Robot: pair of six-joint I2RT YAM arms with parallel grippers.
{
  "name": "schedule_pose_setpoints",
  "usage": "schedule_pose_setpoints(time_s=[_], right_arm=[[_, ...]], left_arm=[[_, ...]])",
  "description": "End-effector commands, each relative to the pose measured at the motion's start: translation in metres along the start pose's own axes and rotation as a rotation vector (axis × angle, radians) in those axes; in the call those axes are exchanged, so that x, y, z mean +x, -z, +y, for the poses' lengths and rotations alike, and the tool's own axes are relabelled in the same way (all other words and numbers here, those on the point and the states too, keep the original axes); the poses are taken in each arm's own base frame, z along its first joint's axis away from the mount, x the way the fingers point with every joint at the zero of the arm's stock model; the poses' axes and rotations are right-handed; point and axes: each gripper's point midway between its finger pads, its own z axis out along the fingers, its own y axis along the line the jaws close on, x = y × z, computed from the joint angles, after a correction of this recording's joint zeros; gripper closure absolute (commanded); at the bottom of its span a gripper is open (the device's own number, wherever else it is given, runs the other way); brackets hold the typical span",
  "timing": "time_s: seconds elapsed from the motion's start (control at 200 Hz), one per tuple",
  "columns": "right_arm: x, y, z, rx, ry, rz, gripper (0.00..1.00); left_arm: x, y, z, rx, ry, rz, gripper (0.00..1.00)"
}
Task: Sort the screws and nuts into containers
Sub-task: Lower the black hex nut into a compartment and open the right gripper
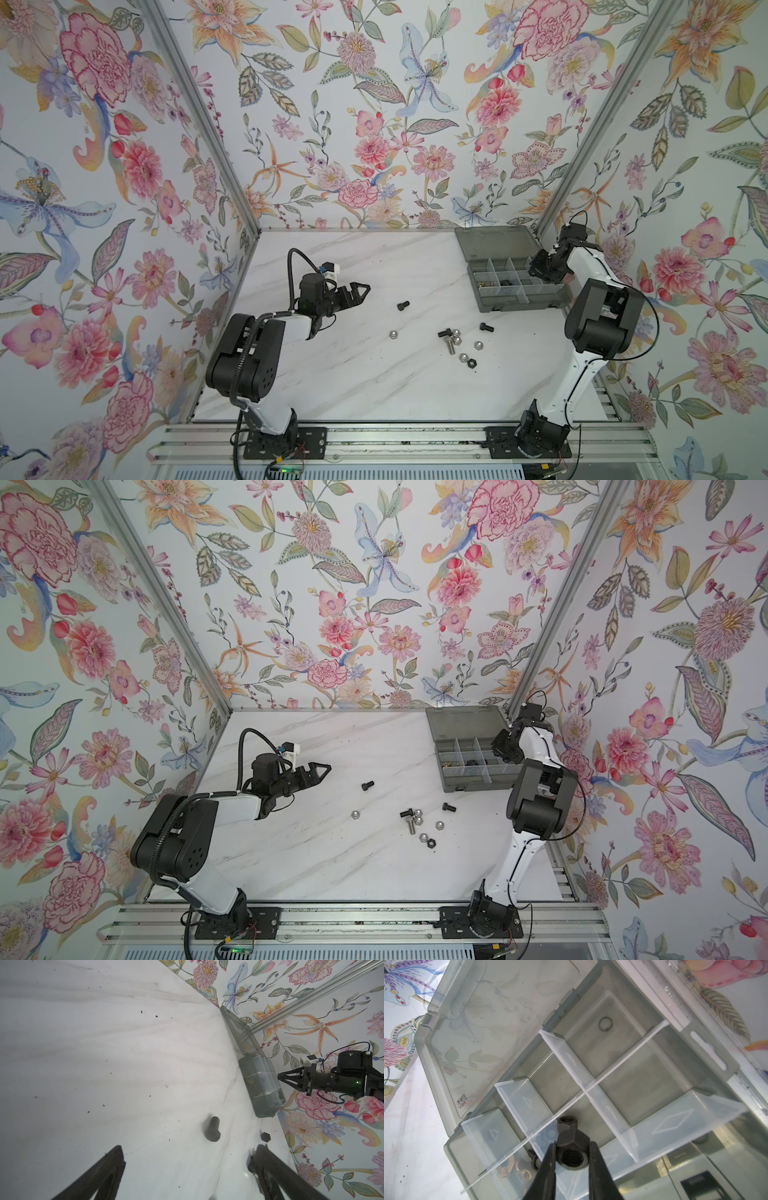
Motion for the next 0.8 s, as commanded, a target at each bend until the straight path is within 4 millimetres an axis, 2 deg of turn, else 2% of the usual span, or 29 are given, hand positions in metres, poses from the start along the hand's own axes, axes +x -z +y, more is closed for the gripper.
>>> schedule_pose_setpoints(time_s=[0.0, 0.055, 0.155, 0.796], right_arm=[[0.003, -0.006, -0.004, 0.007, 0.012, 0.021, 0.97], [0.004, -0.008, -0.005, 0.009, 0.011, 0.027, 0.94], [0.005, -0.010, -0.006, 0.012, 0.009, 0.029, 0.82], [-0.003, 0.006, -0.007, -0.011, 0.000, 0.011, 0.65]], left_arm=[[-0.002, -0.006, -0.004, 0.016, 0.003, 0.007, 0.01], [-0.001, -0.007, -0.004, 0.019, 0.004, 0.009, 0.01], [-0.002, -0.007, -0.004, 0.021, 0.001, 0.010, 0.01], [0.001, -0.009, -0.005, 0.039, 0.001, 0.017, 0.00]])
